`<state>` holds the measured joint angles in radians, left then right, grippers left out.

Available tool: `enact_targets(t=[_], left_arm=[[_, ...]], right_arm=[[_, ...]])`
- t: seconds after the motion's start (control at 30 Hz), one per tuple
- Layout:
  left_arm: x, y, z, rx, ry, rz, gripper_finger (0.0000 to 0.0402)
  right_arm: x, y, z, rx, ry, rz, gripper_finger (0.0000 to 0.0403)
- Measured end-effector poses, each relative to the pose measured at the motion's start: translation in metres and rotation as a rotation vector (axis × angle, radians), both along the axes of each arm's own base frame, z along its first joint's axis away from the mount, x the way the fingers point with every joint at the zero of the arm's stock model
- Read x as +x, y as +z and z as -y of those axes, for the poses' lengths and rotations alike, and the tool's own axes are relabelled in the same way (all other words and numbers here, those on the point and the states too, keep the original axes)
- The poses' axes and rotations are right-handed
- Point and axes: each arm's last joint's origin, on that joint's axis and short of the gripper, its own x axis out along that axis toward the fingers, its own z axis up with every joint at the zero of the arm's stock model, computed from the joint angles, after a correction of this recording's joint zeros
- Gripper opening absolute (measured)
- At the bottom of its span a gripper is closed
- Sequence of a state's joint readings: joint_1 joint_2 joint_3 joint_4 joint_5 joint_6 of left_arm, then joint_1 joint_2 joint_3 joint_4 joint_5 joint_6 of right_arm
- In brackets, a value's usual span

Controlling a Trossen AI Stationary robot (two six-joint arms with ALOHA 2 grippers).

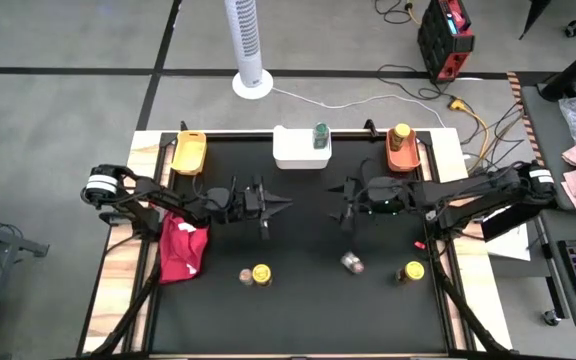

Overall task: Sort spices by type
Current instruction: Put the top transparent spice bottle into the yellow bin

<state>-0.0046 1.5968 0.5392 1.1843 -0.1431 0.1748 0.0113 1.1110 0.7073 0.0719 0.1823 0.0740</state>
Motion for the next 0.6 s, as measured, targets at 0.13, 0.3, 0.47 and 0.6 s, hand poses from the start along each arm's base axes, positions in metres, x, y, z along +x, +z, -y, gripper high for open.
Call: enact_targets(t=[0.13,0.3,0.47,0.6], left_arm=[[-0.001,0.002,0.000,0.008,0.007,0.005,0.0011],[-0.001,0.002,0.000,0.031,0.010,0.001,0.0008],[0.000,0.002,0.000,0.050,0.014,-0.005,0.0008],[0.000,0.002,0.000,0.058,0.015,-0.005,0.0008]], right_arm=[[-0.014,-0.017,-0.009,0.213,-0.015,-0.225,0.0305],[-0.029,-0.016,-0.048,0.436,0.116,-0.369,0.0283],[-0.044,-0.006,-0.086,0.628,0.059,-0.532,0.0252],[-0.053,-0.003,-0.107,0.757,-0.147,-0.720,0.0229]])
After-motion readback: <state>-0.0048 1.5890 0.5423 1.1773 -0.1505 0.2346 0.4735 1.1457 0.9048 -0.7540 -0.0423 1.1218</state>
